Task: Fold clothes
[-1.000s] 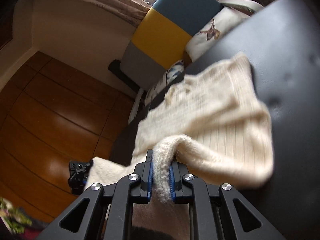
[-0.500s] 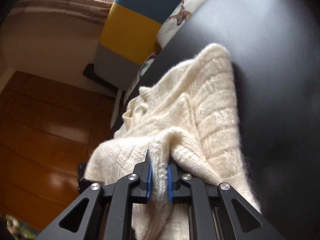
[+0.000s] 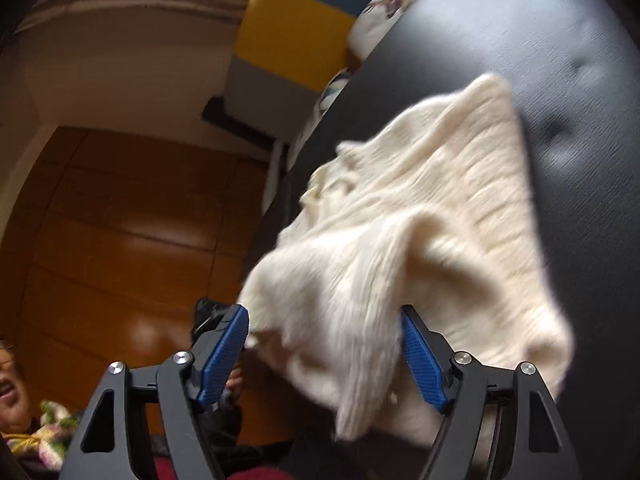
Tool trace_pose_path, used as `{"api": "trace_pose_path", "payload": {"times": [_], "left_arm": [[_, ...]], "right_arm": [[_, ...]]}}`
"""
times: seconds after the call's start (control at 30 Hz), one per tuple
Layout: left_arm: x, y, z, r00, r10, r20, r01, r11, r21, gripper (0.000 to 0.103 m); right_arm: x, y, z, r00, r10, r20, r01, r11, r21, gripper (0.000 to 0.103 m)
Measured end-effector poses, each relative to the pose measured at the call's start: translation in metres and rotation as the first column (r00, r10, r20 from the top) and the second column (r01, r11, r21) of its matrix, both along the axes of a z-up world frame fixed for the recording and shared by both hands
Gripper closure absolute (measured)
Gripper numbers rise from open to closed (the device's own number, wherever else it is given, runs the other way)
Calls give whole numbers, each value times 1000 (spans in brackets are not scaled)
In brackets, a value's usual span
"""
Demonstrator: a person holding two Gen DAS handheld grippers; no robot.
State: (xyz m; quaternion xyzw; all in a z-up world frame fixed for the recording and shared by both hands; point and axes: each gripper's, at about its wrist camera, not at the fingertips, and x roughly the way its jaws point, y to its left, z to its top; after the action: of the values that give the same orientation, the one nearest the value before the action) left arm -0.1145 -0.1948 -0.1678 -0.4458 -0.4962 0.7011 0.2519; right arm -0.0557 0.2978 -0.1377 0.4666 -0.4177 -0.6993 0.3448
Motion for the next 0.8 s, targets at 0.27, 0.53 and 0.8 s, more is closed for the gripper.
{"api": "trace_pose_path", "payload": {"times": [0.27,0.53,0.8], "left_arm": [[-20,-6,8,997,69,-42,-63,989,131,84],[-49,-26,22,979,194,-57,-190,980,63,79],[-35,-38,5,984,177,-27,-178,963,-204,78]], "right_arm": [[-51,-29,4,998,-47,-39,44,996,-77,19],[-82,-16,19,974,-208,-92,194,971,-140,16],[-57,-7,34,956,-176,-234,243,922,302,16]]}}
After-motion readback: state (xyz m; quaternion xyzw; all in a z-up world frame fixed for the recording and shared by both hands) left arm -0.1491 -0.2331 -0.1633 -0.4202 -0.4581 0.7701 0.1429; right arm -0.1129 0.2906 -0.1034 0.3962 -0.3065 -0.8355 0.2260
